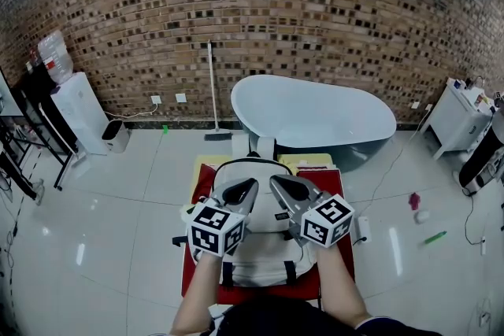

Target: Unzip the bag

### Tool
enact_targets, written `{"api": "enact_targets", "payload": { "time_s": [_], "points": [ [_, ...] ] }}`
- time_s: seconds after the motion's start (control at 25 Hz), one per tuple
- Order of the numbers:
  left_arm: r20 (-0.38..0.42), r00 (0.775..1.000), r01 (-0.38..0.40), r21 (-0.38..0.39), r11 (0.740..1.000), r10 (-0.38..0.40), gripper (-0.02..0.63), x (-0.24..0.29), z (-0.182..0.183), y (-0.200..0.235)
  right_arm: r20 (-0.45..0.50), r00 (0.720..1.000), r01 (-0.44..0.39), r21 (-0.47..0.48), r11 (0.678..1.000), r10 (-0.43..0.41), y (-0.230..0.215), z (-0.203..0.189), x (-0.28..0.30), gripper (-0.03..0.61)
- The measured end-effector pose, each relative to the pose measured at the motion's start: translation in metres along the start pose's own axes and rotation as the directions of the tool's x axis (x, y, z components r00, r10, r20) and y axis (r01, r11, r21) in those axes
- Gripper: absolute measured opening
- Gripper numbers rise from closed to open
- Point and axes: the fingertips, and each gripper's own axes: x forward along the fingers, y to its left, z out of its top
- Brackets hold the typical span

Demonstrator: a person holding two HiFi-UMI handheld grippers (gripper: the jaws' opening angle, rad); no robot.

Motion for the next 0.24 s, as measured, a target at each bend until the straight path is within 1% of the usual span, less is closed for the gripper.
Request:
{"api": "enact_targets", "payload": {
  "time_s": [0.24],
  "points": [
    [-0.008,1.000,0.014,0.004,1.000,-0.014,0.017,0.0057,0.0001,-0.0052,0.000,1.000,0.008,0.006,1.000,-0.008,-0.0065,0.0000,-0.0026,0.006]
  ]
}}
